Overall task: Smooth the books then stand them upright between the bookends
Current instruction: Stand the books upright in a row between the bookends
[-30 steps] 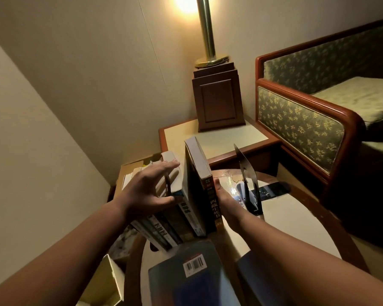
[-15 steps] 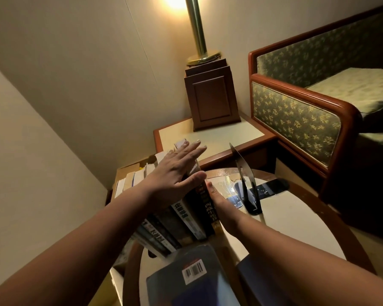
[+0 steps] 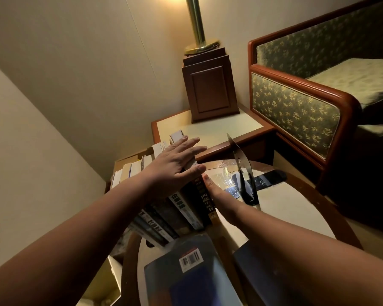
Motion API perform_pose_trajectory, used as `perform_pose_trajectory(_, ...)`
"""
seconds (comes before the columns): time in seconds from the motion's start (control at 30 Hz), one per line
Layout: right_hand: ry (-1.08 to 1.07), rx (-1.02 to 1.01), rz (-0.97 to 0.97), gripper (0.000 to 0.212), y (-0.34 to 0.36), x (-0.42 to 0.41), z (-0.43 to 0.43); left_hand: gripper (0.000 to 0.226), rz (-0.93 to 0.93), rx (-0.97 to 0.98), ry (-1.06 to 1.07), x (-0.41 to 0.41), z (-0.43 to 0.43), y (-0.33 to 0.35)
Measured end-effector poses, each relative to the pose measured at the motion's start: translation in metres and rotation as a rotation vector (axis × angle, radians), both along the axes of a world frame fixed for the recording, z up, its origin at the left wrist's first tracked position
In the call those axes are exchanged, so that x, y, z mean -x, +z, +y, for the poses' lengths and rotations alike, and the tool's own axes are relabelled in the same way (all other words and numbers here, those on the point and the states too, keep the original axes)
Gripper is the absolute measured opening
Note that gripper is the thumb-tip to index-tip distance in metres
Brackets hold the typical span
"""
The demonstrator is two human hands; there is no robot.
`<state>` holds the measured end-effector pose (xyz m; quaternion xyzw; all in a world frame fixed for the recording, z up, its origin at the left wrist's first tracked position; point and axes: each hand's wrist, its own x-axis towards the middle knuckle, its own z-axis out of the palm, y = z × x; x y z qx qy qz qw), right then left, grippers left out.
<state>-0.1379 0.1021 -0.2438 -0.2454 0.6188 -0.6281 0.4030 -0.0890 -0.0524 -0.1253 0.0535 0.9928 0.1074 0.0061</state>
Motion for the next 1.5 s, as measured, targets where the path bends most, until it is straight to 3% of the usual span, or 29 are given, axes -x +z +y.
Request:
perform_pose_trajectory(0.17, 0.085, -0.072, 0.136, 0.05, 0.013, 0.004, 0.018, 0.074, 0.006, 0.024, 0.008, -0.003, 0.003, 0.002)
perform_pose_trajectory(0.33, 0.133, -0.266, 0.341, 0.053, 0.013, -0.009, 0.057, 0.069, -0.017, 0.056, 0.043, -0.007, 0.009, 0.006)
perform_pose_trajectory(0.4, 0.149, -0.366, 0.474, 0.05, 0.016, -0.018, 0.077, 0.068, -0.039, 0.047, 0.063, -0.01, 0.013, 0.008)
perform_pose_trajectory(0.53, 0.107, -0.594, 0.939, 0.053, 0.026, -0.051, 0.117, 0.067, -0.038, 0.028, 0.062, -0.016, 0.02, 0.008)
perform_pose_trajectory(0.7, 0.299, -0.846, 1.201, 0.065, 0.014, -0.098, 0.141, 0.064, 0.024, 0.024, 0.078, -0.021, 0.021, 0.0)
perform_pose_trajectory(0.8, 0.393, -0.962, 1.161, 0.091, 0.002, -0.108, 0.146, 0.064, 0.04, 0.032, 0.081, -0.02, 0.022, -0.002)
perform_pose_trajectory(0.97, 0.413, -0.9, 1.161, 0.091, 0.004, -0.095, 0.148, 0.066, 0.057, 0.038, 0.082, -0.02, 0.022, -0.002)
perform_pose_trajectory(1.13, 0.52, -0.867, 1.102, 0.111, 0.005, -0.074, 0.161, 0.066, 0.06, 0.033, 0.082, -0.022, 0.025, -0.001)
perform_pose_trajectory(1.33, 0.574, -1.04, 1.169, 0.115, 0.008, -0.074, 0.161, 0.065, 0.074, 0.036, 0.098, -0.02, 0.025, -0.003)
perform_pose_trajectory(1.5, 0.532, -1.153, 1.157, 0.092, 0.004, -0.086, 0.139, 0.062, 0.087, 0.044, 0.105, -0.02, 0.03, -0.002)
